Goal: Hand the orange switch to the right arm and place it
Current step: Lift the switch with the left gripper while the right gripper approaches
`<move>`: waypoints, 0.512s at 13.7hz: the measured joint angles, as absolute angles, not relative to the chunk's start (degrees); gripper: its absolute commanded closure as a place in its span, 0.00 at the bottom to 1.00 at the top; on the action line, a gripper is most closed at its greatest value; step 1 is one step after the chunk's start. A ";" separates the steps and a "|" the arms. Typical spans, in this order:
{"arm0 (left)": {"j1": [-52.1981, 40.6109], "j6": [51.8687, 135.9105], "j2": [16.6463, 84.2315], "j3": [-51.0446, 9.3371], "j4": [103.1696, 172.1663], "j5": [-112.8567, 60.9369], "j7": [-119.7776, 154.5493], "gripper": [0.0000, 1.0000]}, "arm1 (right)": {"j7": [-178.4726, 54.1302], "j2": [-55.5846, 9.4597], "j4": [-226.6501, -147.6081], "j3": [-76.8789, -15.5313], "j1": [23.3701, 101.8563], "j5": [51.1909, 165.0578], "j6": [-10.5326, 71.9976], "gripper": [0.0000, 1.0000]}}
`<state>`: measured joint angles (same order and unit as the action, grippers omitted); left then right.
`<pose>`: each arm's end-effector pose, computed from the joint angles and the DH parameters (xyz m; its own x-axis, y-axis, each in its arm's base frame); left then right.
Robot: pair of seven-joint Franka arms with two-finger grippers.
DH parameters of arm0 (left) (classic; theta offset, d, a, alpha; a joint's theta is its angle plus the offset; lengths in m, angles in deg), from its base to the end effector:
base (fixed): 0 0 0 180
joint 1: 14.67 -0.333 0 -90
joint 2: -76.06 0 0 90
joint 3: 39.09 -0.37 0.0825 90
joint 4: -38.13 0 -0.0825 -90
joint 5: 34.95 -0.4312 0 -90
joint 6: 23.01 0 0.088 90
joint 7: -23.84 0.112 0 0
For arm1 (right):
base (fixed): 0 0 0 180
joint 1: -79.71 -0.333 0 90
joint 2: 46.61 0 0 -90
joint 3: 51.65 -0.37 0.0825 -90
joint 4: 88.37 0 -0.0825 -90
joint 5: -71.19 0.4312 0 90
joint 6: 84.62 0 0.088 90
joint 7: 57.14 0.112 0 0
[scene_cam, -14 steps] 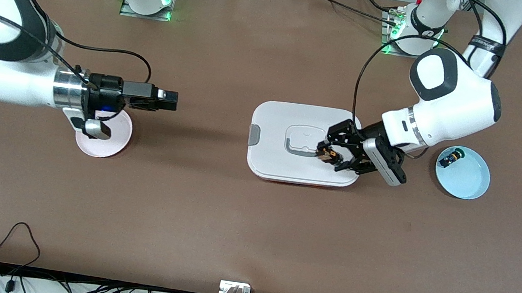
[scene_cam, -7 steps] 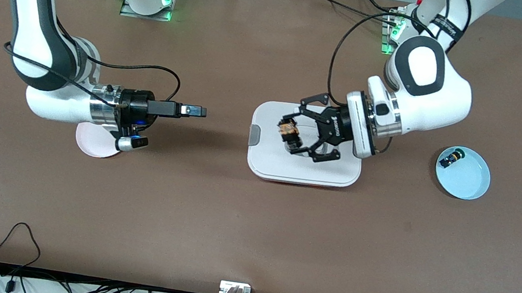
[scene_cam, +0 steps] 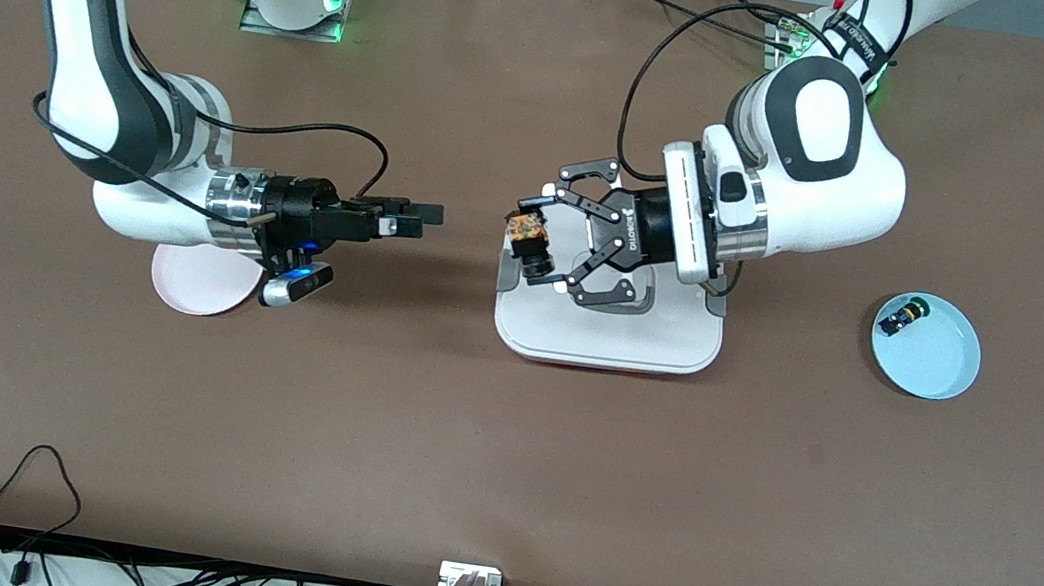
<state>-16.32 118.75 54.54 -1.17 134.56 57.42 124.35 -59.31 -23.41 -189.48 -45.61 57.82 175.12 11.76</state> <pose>0.6392 -0.3886 0.5023 0.3074 -0.0711 0.9489 -0.9243 -0.2594 0.2800 0.6624 0.3010 0.4268 0.8329 0.0987 -0.5445 -0.5506 0.0492 -0.8333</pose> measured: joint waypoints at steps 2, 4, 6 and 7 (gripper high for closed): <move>-14.88 119.29 53.23 -1.17 132.59 58.24 125.43 1.00 | -59.26 -23.14 -189.48 -45.62 56.09 175.80 11.78 0.00; -13.89 119.63 52.18 -1.18 131.76 59.57 126.35 1.00 | -59.26 -23.15 -189.39 -45.62 55.03 176.08 11.81 0.00; -13.21 119.76 51.65 -1.18 131.31 59.87 126.57 1.00 | -59.27 -23.25 -189.02 -45.49 54.96 176.60 11.80 0.00; -13.12 119.77 51.55 -1.18 131.00 59.88 126.57 1.00 | -59.26 -23.33 -188.77 -45.36 54.99 177.79 11.77 0.00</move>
